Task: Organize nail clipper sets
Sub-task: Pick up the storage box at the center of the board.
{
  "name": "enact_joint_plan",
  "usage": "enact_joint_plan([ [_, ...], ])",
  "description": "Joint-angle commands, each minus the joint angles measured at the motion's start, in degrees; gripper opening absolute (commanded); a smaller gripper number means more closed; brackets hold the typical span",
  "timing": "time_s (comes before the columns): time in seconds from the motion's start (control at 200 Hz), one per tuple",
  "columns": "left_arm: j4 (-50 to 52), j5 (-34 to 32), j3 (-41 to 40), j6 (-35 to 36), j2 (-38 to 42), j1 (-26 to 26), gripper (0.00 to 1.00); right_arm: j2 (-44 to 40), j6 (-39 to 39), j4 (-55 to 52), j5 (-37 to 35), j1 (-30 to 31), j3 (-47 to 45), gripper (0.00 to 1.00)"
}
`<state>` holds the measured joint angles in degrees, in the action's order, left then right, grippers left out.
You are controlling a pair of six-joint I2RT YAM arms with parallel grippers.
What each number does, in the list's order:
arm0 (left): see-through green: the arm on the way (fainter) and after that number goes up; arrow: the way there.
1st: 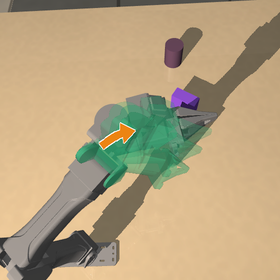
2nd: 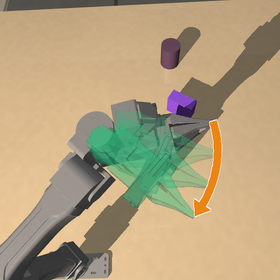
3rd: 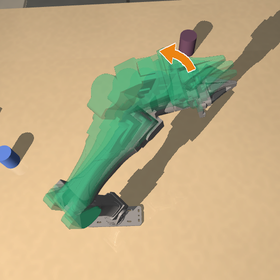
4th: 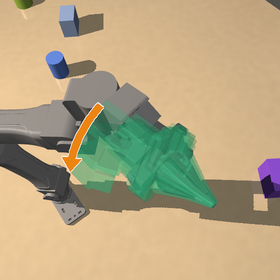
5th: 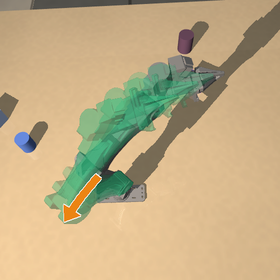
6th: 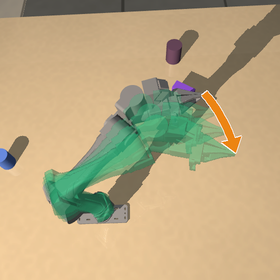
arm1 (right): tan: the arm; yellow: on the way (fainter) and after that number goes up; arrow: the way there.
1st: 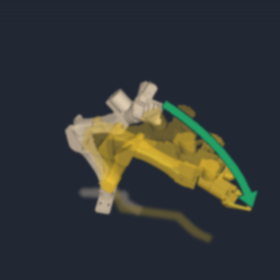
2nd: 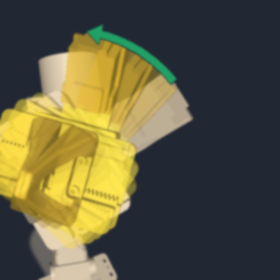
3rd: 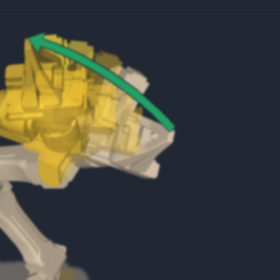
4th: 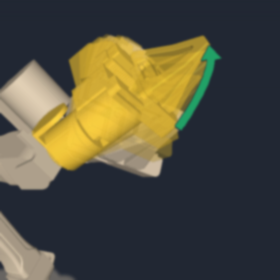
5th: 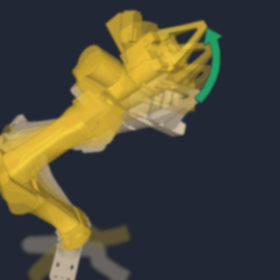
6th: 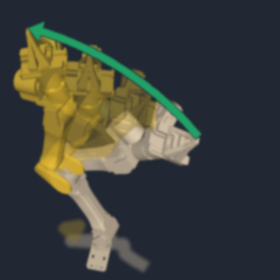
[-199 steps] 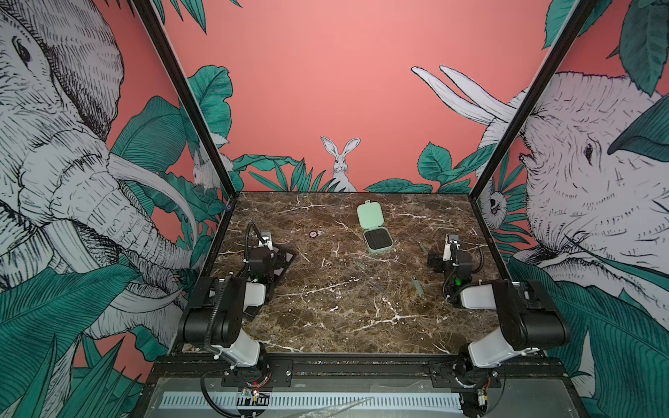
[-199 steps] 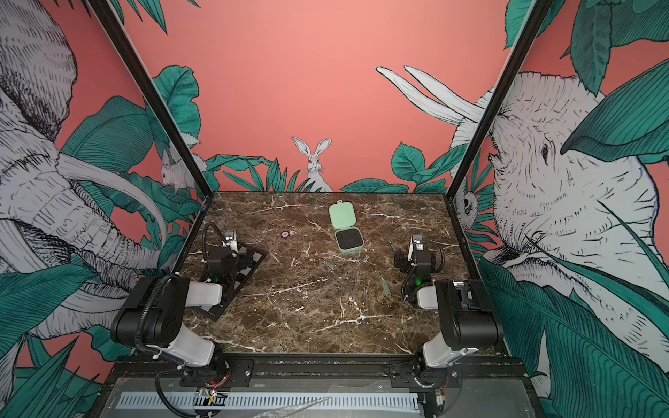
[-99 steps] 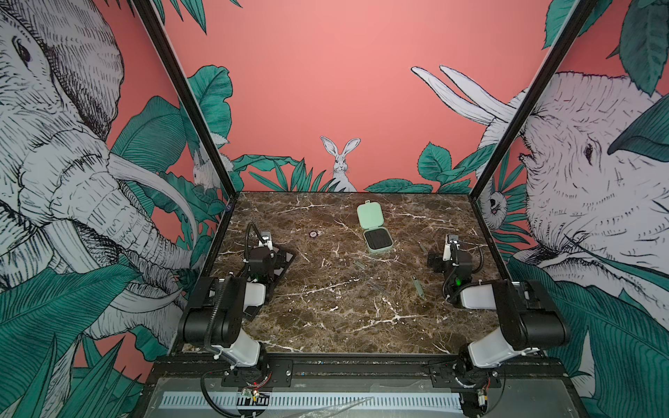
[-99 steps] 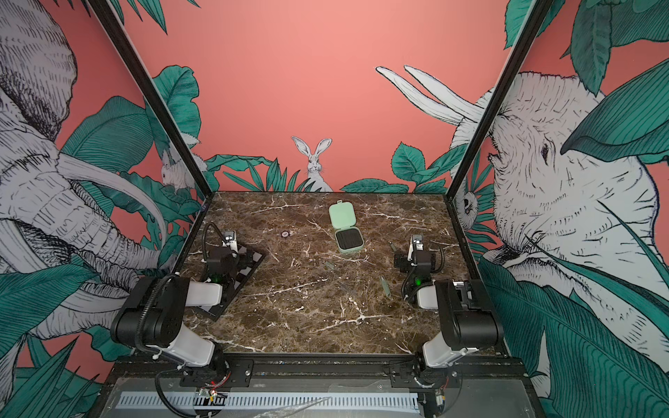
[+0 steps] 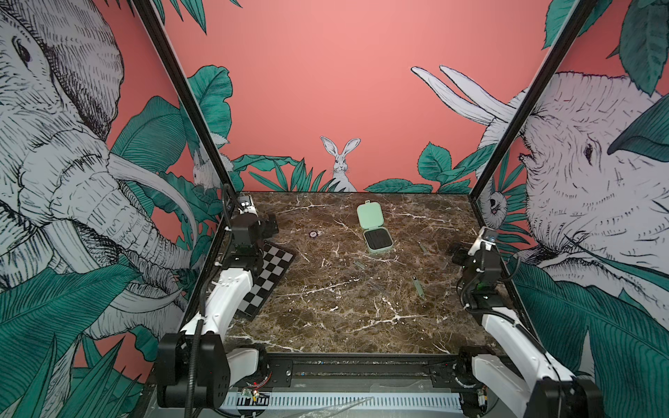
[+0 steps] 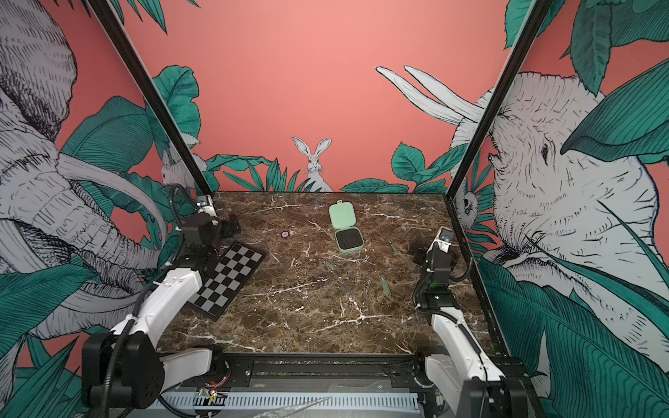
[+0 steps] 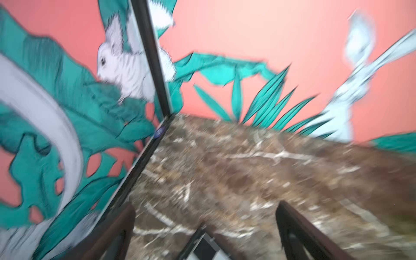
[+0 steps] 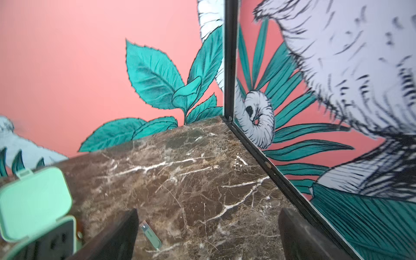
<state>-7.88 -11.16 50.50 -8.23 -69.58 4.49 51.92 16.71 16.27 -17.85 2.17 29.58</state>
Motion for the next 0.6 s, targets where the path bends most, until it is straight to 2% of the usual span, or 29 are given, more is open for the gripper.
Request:
enact_joint_plan([
  [0.0,15.68,17.6,7.95,-8.7,-6.42,1.18,0.85,-0.42,13.27,-24.7,7.08,-0.25,7.4,0.95],
  [0.075,17.94,24.79,15.42,-10.35,-12.94,3.64,0.74,-0.5,18.03,-20.11,16.64,-0.24,5.88,0.77],
  [0.145,19.82,30.17,22.44,-9.23,-19.38,7.3,0.68,1.35,22.83,-15.96,24.88,-0.15,5.12,0.76],
  [0.22,20.74,36.62,29.94,-9.69,-27.26,9.81,0.64,7.19,23.21,-17.92,34.65,-0.05,8.98,0.74],
  [0.285,20.5,40.28,34.89,-10.89,-33.51,11.16,0.64,13.33,22.58,-20.21,41.3,1.16,12.85,0.67],
  [0.37,18.43,43.32,39.58,-11.52,-40.49,12.91,0.62,17.66,20.96,-20.3,41.76,4.97,14.95,0.64],
  [0.455,16.98,45.11,43.93,-11.6,-46.3,14.71,0.61,19.0,18.81,-20.14,38.28,9.58,15.88,0.68],
  [0.595,17.8,45.17,50.99,-10.67,-55.0,16.94,0.59,22.24,18.86,-19.22,38.49,13.05,17.43,0.7],
])
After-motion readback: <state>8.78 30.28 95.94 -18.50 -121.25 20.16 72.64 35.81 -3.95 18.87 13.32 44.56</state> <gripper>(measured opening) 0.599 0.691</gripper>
